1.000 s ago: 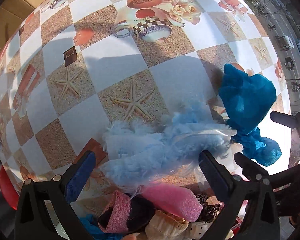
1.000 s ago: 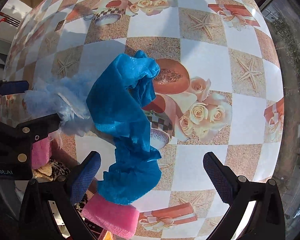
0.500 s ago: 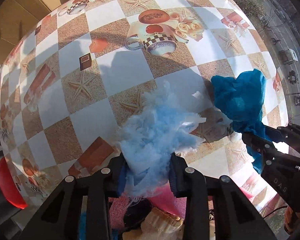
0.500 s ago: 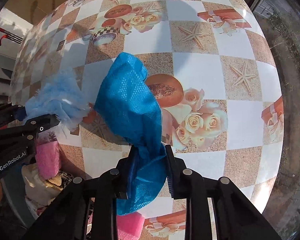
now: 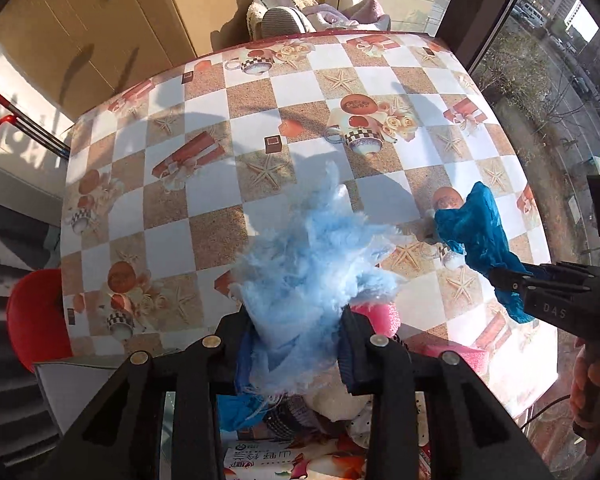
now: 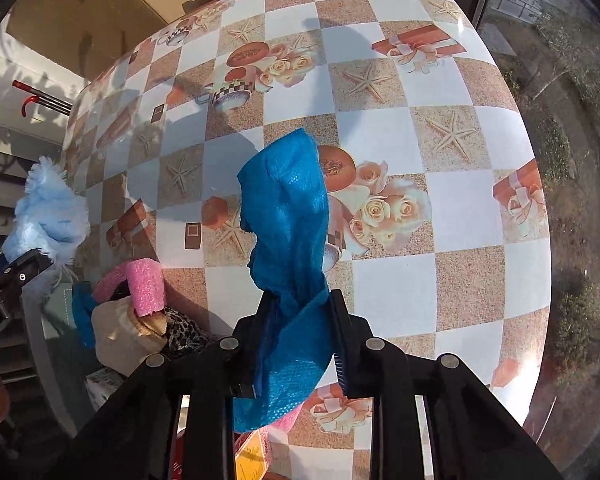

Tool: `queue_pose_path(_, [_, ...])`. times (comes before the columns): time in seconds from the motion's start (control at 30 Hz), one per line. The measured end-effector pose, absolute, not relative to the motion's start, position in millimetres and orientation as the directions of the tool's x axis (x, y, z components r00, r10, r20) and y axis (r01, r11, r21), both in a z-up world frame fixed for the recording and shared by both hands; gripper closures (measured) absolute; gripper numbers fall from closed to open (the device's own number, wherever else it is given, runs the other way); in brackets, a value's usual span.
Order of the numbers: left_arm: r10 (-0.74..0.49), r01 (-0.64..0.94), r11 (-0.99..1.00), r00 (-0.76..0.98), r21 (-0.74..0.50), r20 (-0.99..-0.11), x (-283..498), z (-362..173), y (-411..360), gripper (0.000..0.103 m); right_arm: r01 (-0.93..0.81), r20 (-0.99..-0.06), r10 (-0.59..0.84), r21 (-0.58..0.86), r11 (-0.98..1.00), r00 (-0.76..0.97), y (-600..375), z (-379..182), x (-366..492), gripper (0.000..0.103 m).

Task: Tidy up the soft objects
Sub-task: 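Carry the light-blue plastic with the left tool and the blue glove with the right tool over the white box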

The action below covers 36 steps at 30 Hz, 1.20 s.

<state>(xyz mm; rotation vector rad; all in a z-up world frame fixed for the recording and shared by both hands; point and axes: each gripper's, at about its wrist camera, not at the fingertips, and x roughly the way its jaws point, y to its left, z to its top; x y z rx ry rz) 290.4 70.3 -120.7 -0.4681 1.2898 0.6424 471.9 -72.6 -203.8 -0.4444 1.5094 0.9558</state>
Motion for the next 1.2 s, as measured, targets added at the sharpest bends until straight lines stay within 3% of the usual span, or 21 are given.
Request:
queue_pose_path(0.07, [0.166, -0.685, 0.728, 0.147, 0.021, -0.975, 278, -112, 65, 0.066, -0.755, -0.955, 0.194, 0.297, 0.584, -0.226, -65, -220, 468, 0.05])
queue_pose_path(0.1, [0.165, -0.691, 0.722, 0.148, 0.018, -0.975, 271, -107, 62, 0.066, -0.766, -0.963, 0.164, 0.271, 0.583, -0.215, -63, -226, 467, 0.024])
queue_pose_path(0.13, [0.161, -0.695, 0.718, 0.144, 0.016, -0.976, 266, -104, 58, 0.066, -0.785, -0.973, 0.145, 0.233, 0.575, -0.182, -58, -230, 465, 0.019])
queue_pose_path(0.27, [0.156, -0.711, 0.703, 0.129, 0.018, -0.979, 248, -94, 45, 0.066, -0.841, -0.986, 0.104, 0.167, 0.515, -0.133, -35, -246, 453, 0.02])
queue_pose_path(0.3, [0.16, -0.711, 0.702, 0.124, 0.025, -0.979, 245, -92, 41, 0.066, -0.848, -0.99, 0.078, 0.137, 0.512, -0.113, -31, -251, 450, 0.025])
queue_pose_path(0.33, [0.166, -0.71, 0.703, 0.117, 0.034, -0.979, 242, -90, 38, 0.066, -0.85, -0.993, 0.064, 0.119, 0.513, -0.1, -28, -254, 448, 0.049])
queue_pose_path(0.4, [0.176, -0.707, 0.705, 0.109, 0.048, -0.978, 238, -85, 31, 0.066, -0.843, -0.99, 0.067, 0.138, 0.52, -0.121, -26, -256, 446, 0.076])
queue_pose_path(0.47, [0.181, -0.705, 0.707, 0.104, 0.056, -0.978, 233, -81, 25, 0.066, -0.84, -0.987, 0.095, 0.162, 0.518, -0.131, -27, -250, 443, 0.093])
queue_pose_path(0.83, [0.166, -0.657, 0.752, 0.122, 0.045, -0.979, 206, -71, -13, 0.066, -0.712, -0.919, 0.339, 0.375, 0.594, -0.201, -87, -166, 445, 0.094])
queue_pose_path(1.2, [0.168, -0.565, 0.825, 0.195, 0.029, -0.966, 161, -65, -21, 0.066, -0.654, -0.879, 0.461, 0.423, 0.628, -0.125, -123, -80, 371, 0.094])
